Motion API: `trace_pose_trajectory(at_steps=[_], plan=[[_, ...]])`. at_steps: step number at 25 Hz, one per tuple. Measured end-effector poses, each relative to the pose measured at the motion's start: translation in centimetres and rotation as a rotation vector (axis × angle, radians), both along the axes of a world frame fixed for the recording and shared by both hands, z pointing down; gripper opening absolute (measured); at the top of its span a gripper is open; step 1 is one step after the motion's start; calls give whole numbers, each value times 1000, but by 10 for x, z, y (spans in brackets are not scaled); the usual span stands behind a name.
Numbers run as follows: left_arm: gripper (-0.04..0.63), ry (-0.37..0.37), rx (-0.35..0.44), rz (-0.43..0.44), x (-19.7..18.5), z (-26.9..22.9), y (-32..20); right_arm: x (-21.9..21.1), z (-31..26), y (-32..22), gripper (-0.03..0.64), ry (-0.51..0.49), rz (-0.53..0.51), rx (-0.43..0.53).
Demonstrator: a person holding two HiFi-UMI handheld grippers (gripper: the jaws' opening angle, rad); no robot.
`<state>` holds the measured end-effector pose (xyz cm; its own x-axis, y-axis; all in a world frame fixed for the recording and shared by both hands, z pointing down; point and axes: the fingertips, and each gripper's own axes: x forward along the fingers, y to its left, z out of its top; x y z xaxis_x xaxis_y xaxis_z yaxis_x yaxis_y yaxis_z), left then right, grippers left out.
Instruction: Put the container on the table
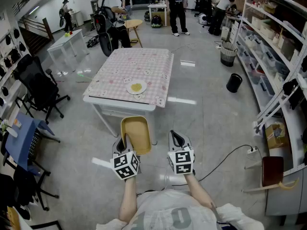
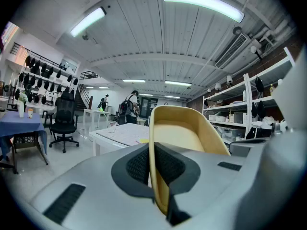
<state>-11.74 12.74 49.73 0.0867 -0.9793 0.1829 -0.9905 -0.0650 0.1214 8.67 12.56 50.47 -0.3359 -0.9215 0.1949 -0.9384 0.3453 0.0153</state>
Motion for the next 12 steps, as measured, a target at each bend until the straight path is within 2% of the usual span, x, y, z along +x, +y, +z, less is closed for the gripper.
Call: trace_pose_trajectory(at_steps=[8,12], plan=[[29,25,-11,-48,-11,1,11,-4,5,0,28,-6,-36,-1],[29,26,-17,-73,-16,4,16,-6,4,-2,28,-51,-56,6]])
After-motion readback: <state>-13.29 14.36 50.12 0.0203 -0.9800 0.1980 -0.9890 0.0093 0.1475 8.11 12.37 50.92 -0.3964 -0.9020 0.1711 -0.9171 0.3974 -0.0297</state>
